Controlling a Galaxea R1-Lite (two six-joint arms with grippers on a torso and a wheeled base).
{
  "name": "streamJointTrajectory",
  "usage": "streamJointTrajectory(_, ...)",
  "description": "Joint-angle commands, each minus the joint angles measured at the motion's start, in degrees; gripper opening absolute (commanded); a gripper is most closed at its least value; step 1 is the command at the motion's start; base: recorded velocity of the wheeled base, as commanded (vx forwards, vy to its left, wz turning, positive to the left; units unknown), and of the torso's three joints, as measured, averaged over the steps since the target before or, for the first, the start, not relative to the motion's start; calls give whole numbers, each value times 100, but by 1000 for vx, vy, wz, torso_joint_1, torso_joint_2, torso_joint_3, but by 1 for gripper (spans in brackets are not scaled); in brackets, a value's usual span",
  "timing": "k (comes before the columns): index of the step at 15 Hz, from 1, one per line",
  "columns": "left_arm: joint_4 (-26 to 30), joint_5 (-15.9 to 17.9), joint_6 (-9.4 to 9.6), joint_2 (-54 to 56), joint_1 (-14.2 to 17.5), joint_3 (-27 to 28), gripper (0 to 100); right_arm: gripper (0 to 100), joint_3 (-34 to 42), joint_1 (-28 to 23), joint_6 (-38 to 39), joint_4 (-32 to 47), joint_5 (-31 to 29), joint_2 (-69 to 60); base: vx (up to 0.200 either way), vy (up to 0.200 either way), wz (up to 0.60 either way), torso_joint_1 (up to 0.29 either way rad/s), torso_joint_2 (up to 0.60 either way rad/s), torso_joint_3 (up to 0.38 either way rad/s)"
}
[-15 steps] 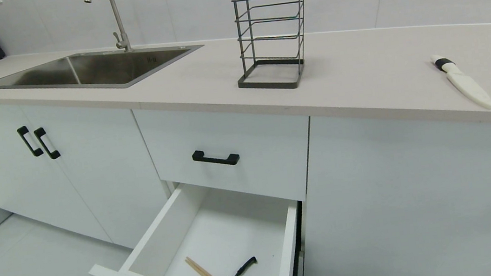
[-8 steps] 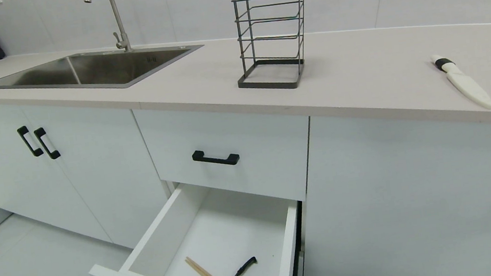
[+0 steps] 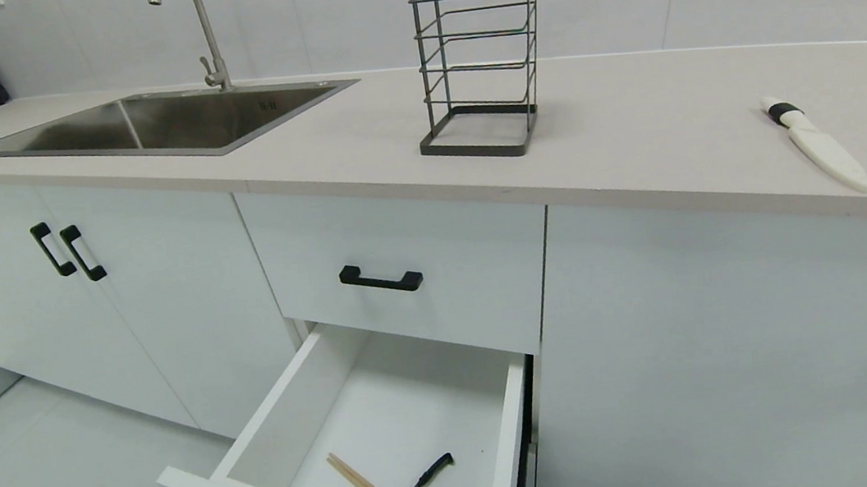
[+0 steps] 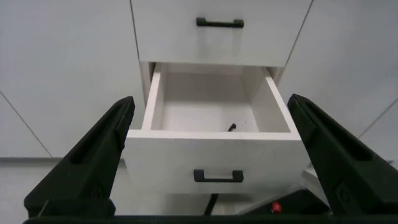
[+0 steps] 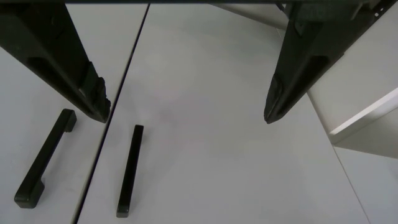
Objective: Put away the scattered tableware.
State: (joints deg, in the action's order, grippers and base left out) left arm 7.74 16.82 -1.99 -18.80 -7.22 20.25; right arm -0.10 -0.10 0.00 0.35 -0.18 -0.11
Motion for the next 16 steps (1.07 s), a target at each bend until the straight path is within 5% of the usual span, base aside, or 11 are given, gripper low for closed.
streamJointTrajectory(1,17,76,5,-810,-403,-126,100,100,1,1,0,0,1,11,0,0,0,0,0,0)
streamJointTrajectory(3,43,137,-47,-1311,-579,-601,100,100,1,1,0,0,1,11,0,0,0,0,0,0)
streamJointTrajectory(5,-115,146,-30,-2137,-386,-1225,100,100,1,1,0,0,1,11,0,0,0,0,0,0)
streamJointTrajectory(11,-1011,155,14,-4132,-456,-1489,100,100,1,1,0,0,1,11,0,0,0,0,0,0)
streamJointTrajectory(12,-1231,137,111,-4457,-518,-1480,100,100,1,1,0,0,1,11,0,0,0,0,0,0)
streamJointTrajectory(16,-1978,32,1174,-5521,-509,-1489,100,100,1,1,0,0,1,11,0,0,0,0,0,0)
